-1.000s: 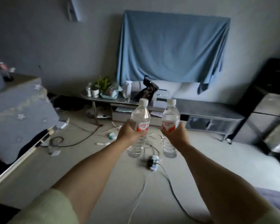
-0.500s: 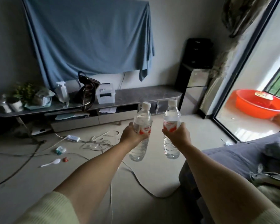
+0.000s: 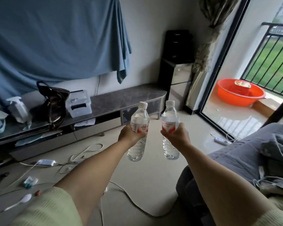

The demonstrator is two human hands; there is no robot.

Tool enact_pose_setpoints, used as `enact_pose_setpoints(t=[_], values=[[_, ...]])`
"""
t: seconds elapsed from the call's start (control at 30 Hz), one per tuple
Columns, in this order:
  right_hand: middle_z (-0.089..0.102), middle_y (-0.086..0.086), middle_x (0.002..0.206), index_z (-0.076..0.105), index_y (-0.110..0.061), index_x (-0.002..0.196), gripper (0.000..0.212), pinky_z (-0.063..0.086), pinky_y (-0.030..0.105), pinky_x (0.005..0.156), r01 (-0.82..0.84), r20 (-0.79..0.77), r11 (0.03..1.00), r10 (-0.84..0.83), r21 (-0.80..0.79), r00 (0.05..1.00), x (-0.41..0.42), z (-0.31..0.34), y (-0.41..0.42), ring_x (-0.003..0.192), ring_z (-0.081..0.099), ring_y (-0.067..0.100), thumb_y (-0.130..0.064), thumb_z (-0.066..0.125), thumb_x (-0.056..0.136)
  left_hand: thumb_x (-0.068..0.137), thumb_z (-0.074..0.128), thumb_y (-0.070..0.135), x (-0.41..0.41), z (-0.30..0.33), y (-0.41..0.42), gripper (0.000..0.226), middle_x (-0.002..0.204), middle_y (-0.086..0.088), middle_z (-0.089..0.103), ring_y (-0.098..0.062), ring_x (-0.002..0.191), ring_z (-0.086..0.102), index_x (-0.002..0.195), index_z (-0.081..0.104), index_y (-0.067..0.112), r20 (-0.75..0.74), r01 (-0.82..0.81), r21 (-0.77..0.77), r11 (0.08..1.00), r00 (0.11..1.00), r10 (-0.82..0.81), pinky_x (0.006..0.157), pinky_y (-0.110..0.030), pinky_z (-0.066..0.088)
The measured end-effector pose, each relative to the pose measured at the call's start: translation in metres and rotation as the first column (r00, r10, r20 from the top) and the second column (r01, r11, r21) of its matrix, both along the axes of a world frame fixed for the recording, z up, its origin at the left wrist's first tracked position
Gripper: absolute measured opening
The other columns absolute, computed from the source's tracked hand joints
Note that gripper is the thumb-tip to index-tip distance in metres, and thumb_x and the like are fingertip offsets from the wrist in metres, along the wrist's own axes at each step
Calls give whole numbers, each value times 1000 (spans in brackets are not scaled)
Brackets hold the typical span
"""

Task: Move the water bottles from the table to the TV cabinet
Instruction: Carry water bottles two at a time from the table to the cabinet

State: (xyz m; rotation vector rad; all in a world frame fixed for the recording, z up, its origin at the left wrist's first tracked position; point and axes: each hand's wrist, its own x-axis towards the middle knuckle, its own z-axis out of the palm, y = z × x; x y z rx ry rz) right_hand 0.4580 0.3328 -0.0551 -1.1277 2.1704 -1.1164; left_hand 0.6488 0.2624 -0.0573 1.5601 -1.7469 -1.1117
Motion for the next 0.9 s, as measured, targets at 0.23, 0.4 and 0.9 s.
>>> enact_pose_setpoints(t=[0.23,0.4,0.9], values=[[64,8,105,49,-12,113,61,50,36,79,89,64,996,-90,22,994,-41,-7,-65,96,62,27,-41,80,70,63,79,43,-48,-3,-82,58,103,1,68,-22,92,65,113,59,22,21,58,44,997,998,-59,78,-29,51],[61,4,98,46,-15,105,54,45,32,74,92,49,996,-93,20,994,-92,-12,-127,91,59,24,-40,80,71,63,79,40,-102,-12,-150,43,95,2,71,-19,88,67,102,66,26,16,133,37,990,991,-134,79,-30,53],[64,3,94,51,-14,104,52,46,31,71,73,-5,995,-73,65,997,-290,-14,-350,86,62,23,-40,80,70,71,79,22,-277,-19,-377,28,90,-2,71,-18,83,67,96,68,16,-19,86,116,989,996,-85,69,-23,50]])
